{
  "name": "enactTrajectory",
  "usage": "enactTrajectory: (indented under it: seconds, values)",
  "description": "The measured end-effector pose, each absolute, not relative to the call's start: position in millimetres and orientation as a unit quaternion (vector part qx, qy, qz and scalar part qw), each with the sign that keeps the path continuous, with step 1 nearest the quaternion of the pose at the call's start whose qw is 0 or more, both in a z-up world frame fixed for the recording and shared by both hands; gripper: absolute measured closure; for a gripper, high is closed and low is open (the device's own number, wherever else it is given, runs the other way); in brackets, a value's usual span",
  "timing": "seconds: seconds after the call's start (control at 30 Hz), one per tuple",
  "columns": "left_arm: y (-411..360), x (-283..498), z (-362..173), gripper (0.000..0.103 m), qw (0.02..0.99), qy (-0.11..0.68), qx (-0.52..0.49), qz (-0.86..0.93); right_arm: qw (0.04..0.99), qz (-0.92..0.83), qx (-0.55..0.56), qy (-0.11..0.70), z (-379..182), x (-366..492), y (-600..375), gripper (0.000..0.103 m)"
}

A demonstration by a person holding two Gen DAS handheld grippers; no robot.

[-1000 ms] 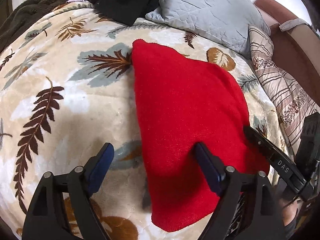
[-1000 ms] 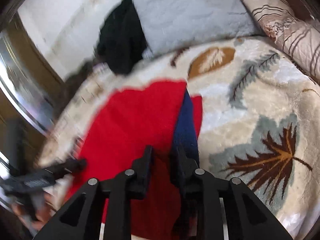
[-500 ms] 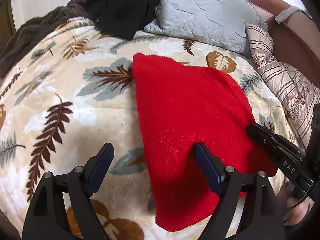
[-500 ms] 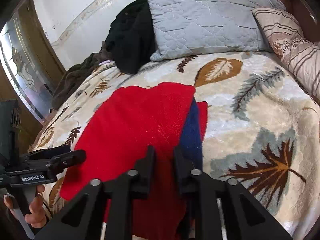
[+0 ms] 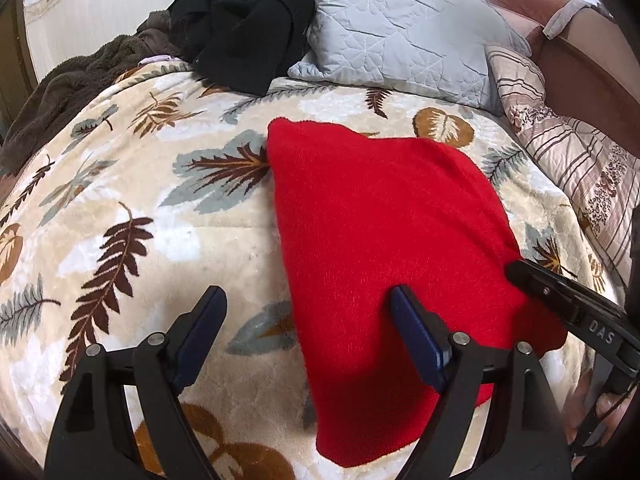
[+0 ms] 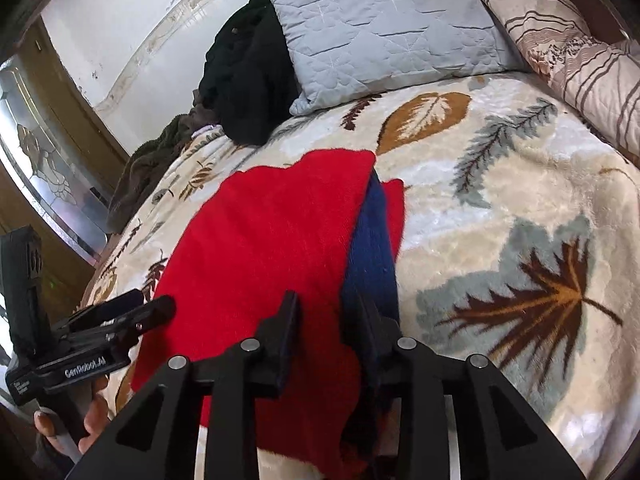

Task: Fold small clothes
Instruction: 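Release the sweater and pull both tools back from it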

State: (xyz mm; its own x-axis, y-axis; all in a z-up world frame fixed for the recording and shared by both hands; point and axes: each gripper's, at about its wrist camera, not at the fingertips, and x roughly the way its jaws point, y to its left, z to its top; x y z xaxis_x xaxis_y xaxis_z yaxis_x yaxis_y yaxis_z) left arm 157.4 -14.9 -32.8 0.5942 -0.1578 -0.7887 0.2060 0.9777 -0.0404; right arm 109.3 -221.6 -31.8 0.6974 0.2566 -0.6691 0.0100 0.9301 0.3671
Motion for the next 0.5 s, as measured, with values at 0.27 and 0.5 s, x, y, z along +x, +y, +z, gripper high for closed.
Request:
enactTrajectory:
  seconds: [0.27, 0.5]
  values:
    - [-13, 142, -30, 0.018, 0.894, 0.439, 0.029, -0.086, 0.902, 0.008, 0.191, 0.386, -41, 74, -236, 0.033]
    - [-5, 130, -30, 0.018, 0.886, 0.457, 0.022, -0.075, 0.898, -0.008, 0.212, 0.385, -33, 49, -243, 0.033]
